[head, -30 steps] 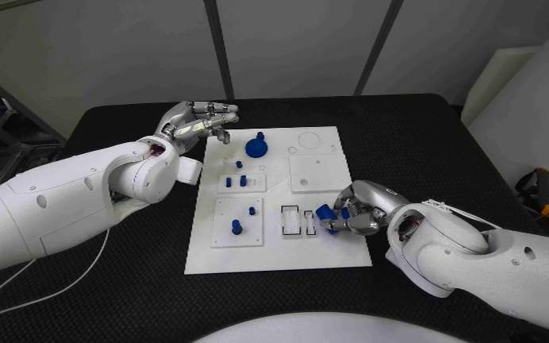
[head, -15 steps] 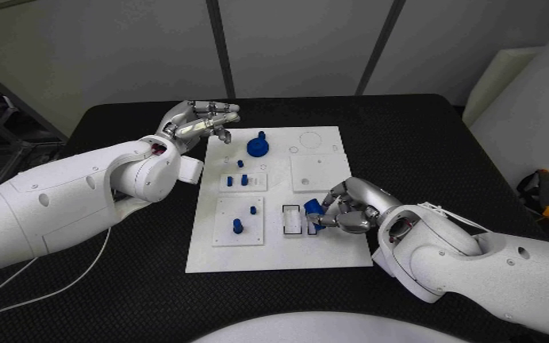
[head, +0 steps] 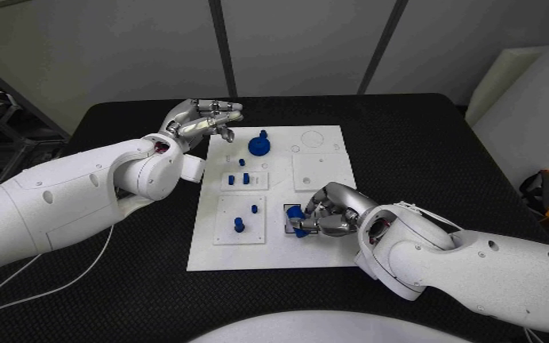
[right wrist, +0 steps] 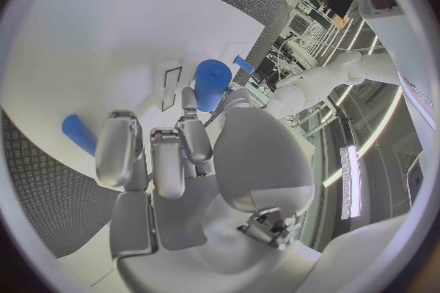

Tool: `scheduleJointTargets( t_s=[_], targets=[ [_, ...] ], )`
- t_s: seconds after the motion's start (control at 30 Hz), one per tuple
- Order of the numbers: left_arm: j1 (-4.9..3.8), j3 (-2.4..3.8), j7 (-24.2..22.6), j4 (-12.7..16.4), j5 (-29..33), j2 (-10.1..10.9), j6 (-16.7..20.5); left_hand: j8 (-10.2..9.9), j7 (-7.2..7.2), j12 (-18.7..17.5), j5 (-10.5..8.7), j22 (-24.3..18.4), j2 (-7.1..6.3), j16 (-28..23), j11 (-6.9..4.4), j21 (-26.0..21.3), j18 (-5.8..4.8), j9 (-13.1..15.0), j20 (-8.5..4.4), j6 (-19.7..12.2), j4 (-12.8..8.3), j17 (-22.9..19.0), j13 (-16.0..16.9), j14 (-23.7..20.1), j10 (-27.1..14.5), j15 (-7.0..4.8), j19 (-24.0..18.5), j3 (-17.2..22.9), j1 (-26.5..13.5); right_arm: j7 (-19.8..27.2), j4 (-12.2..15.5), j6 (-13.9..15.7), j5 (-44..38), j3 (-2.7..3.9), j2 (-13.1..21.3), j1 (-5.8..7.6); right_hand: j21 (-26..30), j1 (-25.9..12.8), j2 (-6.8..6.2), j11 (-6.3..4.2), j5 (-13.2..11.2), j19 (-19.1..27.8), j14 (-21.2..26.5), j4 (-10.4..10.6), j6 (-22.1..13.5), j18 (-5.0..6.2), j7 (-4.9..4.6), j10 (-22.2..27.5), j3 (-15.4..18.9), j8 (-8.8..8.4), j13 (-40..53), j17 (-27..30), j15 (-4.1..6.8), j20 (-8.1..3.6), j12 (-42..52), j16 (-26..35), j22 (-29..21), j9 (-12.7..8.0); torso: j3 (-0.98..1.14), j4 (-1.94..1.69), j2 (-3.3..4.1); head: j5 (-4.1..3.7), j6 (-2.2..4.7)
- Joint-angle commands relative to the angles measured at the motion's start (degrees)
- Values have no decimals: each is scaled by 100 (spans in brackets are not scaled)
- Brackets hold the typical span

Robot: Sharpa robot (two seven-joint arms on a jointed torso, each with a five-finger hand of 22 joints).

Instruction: Assemble the parts on the task board

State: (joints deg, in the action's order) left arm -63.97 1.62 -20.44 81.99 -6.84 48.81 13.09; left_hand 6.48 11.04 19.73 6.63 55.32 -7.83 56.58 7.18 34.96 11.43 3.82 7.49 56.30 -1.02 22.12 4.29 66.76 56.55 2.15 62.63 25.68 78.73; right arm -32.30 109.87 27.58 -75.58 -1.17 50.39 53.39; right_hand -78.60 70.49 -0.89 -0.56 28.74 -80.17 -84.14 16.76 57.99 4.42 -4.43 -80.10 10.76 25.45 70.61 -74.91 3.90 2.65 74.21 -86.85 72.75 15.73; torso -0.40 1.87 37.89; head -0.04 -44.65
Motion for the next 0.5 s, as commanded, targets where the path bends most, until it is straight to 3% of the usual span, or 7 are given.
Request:
scheduleJointTargets(
  t_s=[0.03,0.27,0.4,0.5],
  targets=[
    [-8,5,-11,10,17,-12,-78,5,6,36,-8,-6,19,15,-2,-30,-98,6,30,-37,-2,-6,7,-31,-54,5,-26,-20,-24,-107,-40,-225,60,3,-30,8,0,-148,8,-43,-211,-8,-444,-1,174,-54,129,-17,87,79,21,-799,52,-50,-25,-16,8,51,-2,6,-3,-9,2],
    [-8,5,-7,10,17,-12,-82,5,6,36,-8,-6,19,15,-2,-30,-98,6,30,-37,-2,-6,7,-31,-54,5,-26,-20,-24,-167,-108,-198,-65,4,-80,8,6,-499,-16,-76,-934,-7,-445,4,185,-55,170,-41,259,206,59,-804,86,-85,-50,-14,11,221,-1,2,-3,-4,2],
    [-8,5,-6,11,17,-10,-83,5,6,36,-8,-6,19,15,-2,-30,-98,6,30,-37,-2,-6,7,-31,-54,5,-26,-20,-24,-161,-135,-170,-141,4,-124,8,19,-800,-161,-72,-1639,1,-443,13,137,-53,169,-45,246,262,81,-798,86,-88,-77,-8,3,327,-1,-1,-2,2,6],
    [-8,5,-5,11,17,-6,-84,5,6,36,-8,-6,19,15,-2,-30,-98,6,30,-37,-2,-6,7,-31,-54,5,-26,-20,-24,-154,-149,-127,-194,4,-140,8,30,-1051,-274,-71,-1972,8,-441,21,104,-50,162,-41,164,285,86,-790,81,-86,-100,-2,-6,383,-1,4,-5,15,10]
  ],
)
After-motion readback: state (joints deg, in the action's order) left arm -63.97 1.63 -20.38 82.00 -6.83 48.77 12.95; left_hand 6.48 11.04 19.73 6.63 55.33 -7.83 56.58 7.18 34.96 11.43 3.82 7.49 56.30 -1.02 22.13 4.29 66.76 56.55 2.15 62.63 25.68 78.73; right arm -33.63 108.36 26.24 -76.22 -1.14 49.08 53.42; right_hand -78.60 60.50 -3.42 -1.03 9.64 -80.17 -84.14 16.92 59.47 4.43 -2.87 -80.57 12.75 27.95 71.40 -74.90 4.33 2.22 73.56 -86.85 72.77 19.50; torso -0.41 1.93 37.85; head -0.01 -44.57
